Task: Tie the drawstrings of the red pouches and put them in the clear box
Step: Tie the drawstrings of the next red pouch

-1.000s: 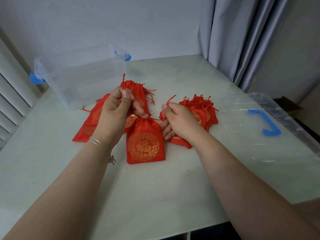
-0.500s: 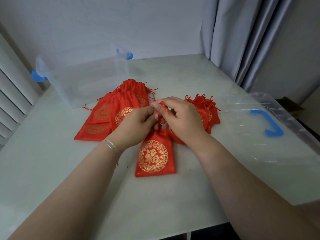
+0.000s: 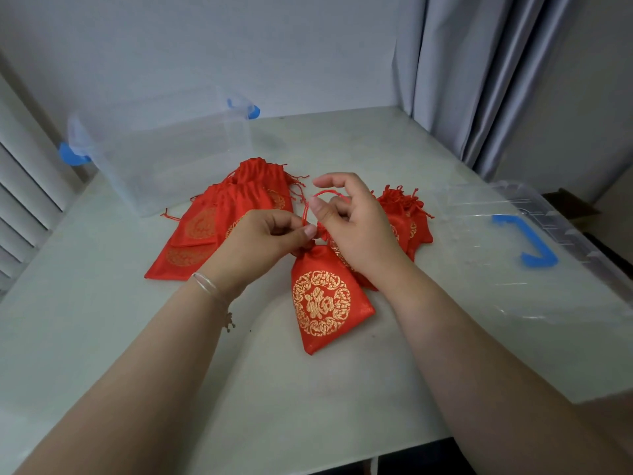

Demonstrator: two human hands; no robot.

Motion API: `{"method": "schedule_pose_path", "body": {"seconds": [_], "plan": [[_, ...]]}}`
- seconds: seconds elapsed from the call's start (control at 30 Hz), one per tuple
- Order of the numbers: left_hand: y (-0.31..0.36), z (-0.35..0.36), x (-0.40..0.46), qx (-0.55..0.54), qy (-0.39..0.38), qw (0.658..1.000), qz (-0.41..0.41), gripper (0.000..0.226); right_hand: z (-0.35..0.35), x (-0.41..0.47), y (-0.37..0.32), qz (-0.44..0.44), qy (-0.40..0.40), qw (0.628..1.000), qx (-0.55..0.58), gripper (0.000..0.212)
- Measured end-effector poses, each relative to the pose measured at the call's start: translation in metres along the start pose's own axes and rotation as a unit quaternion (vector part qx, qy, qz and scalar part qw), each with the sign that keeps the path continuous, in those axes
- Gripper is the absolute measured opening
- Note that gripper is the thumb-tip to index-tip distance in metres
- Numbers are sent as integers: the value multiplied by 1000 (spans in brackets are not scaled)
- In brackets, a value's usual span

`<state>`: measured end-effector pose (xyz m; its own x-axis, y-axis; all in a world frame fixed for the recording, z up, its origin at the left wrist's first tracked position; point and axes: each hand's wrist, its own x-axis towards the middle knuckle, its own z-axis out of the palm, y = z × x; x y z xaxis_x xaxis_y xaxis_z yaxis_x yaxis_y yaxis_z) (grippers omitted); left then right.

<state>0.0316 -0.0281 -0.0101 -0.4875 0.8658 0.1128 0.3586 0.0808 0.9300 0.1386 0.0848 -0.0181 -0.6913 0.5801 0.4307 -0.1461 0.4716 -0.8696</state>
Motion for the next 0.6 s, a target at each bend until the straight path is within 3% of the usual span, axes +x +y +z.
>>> {"method": "schedule_pose_path", "body": {"seconds": [0.33,0.43,0.6], "plan": [[-2,-6,3,-28,20,999,3,17,-6,2,-7,17,56,994,89,14],[-4,-5,5,5,37,998,49,6,-7,1,-8,35,37,993,107,10],[-6,-3,7,69,42,992,101,15,-11,2,-6,61,-19,990,123,13]]}}
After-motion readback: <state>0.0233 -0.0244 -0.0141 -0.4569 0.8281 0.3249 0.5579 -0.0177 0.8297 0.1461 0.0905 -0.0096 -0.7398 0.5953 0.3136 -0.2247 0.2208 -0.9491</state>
